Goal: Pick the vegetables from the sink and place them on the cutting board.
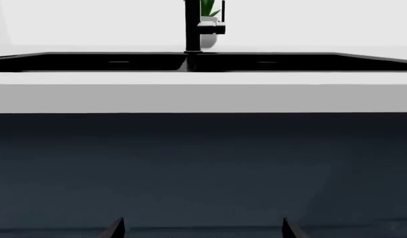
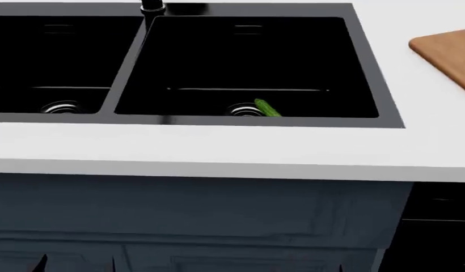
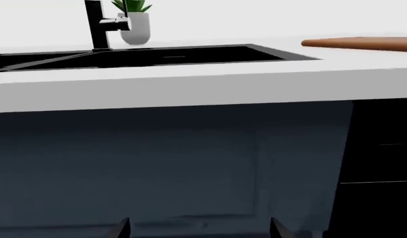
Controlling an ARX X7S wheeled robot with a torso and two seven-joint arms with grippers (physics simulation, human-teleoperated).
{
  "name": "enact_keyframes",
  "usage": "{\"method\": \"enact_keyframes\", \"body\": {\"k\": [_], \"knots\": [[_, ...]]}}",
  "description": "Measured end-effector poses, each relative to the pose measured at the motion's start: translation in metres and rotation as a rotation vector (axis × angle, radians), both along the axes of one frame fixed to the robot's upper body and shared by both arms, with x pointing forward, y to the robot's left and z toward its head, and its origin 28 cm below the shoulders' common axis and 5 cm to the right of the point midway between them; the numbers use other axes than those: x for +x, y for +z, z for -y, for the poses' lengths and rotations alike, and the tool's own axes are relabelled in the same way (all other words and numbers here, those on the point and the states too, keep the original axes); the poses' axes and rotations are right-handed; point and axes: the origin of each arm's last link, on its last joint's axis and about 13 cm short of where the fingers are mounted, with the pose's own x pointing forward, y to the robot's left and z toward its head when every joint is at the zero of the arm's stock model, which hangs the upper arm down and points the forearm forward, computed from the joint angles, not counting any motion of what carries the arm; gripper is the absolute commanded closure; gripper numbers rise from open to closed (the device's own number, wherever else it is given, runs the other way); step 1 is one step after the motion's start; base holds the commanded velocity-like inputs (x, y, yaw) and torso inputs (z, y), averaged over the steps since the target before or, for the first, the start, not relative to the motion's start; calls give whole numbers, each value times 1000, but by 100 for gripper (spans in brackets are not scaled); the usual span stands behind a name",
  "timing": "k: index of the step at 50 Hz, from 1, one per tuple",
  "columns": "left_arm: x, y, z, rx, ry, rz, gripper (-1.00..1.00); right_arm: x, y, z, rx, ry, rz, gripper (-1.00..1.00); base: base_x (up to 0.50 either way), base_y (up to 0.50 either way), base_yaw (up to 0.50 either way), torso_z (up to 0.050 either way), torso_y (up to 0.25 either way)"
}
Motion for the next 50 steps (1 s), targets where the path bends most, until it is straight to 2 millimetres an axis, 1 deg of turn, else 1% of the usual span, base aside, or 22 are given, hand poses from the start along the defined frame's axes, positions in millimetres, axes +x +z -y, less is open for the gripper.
{"method": "enact_keyframes", "body": {"k": [9, 16, 36, 40, 42, 45, 47, 50], "knots": [[0, 0, -1, -2, -1, 1, -100, 4, -7, 3, 6, 6, -6, -100, 39, 497, 0, 0, 0], [0, -2, -2, 17, -3, 19, -100, 2, -3, 0, 39, 10, -12, -100, 9, 0, 0, 0, 0], [-1, -4, -1, 30, -12, 34, -100, 1, -2, -2, 45, 21, -28, -100, 84, 500, 0, 0, 0], [-1, -4, -2, 38, -10, 36, -100, 1, -1, -3, 55, 20, -35, -100, 0, 0, 0, 0, 0], [-1, -3, -2, 41, -8, 47, -100, 0, 2, -2, 28, 23, -51, -100, 0, 0, 0, 0, 0], [1, 5, -4, 33, -21, 59, -100, -1, 14, 1, -2, 30, -57, -100, 0, 0, 0, 0, 0], [4, 13, -5, 46, -24, 85, -100, -1, 27, 4, -21, 32, -51, -100, 0, 0, 0, 0, 0], [10, 28, -8, 66, -24, 130, -100, 1, 52, 10, -46, 32, -28, -100, 0, 0, 0, 0, 0]]}}
